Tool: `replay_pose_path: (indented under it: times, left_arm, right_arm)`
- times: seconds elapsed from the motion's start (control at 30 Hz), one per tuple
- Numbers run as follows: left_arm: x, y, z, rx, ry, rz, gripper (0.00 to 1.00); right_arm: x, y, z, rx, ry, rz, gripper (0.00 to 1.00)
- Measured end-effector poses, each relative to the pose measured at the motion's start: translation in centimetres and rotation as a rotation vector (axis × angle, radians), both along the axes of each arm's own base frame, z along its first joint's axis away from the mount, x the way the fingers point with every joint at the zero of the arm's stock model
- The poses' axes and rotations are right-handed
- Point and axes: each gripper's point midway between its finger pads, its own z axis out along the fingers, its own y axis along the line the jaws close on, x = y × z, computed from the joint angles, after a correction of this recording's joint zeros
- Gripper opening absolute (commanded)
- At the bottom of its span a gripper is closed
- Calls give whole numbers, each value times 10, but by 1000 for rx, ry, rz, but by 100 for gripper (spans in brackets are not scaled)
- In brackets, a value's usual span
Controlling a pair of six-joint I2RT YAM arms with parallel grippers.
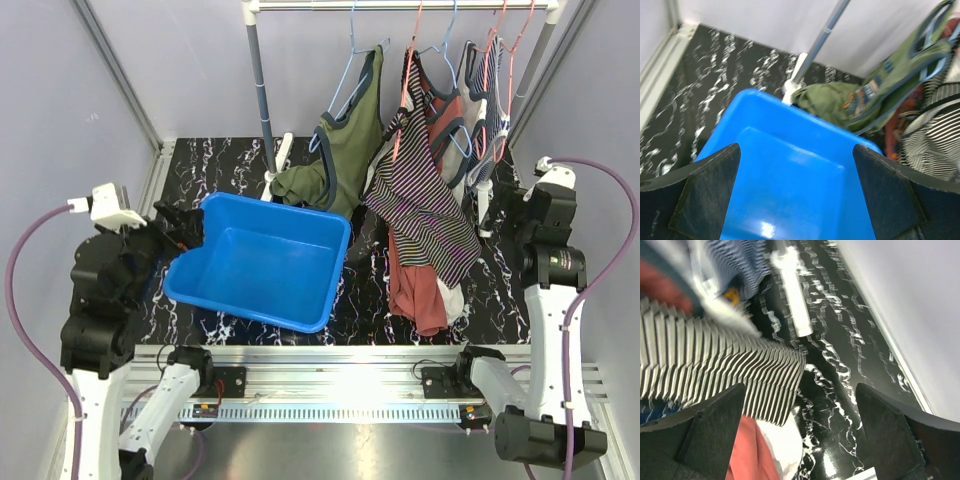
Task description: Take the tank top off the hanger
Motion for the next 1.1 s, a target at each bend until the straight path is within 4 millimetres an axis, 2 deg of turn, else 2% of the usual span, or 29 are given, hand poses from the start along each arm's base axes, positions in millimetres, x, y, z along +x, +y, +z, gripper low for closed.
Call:
replay_pose_path:
  times: [0.1, 0.2, 0.33, 0.43, 0.53, 0.63, 0.7, 0.77, 0.83, 1.0, 1.1]
  left_arm:
    - [9, -9, 21, -18, -11, -40, 99]
    - [23, -24, 43, -41, -20, -104, 99]
    - [48, -48, 74, -101, -33, -207, 99]
    - [71, -71, 99, -156, -52, -296, 98]
    - [100, -100, 117, -193, -54, -385, 92]
    - [125, -140, 136, -205, -60, -485, 85]
    - [147, -172, 142, -210, -55, -547, 76]
    - [166, -196, 142, -209, -49, -587, 68]
    - [189, -219, 133, -212, -29, -620, 65]
    - [242, -254, 86, -223, 65, -638, 61]
    - [261, -265, 58, -223, 116, -634, 56]
  right_arm:
    - [-4, 20, 4, -11, -7, 152, 100]
    - [-15, 52, 9, -37, -37, 390, 100]
    - [-43, 96, 9, -86, -71, 720, 100]
    - [-62, 117, 7, -112, -79, 882, 100]
    - [-71, 127, -1, -105, -57, 972, 100]
    - [-76, 132, -11, -75, -24, 1010, 100]
    - [-77, 134, -17, -54, -5, 1020, 100]
    - [-78, 135, -21, -38, 7, 1026, 100]
    - [-79, 135, -26, -27, 19, 1027, 100]
    - [-81, 136, -33, -9, 32, 1026, 100]
    - [-82, 137, -34, -3, 30, 1028, 100]
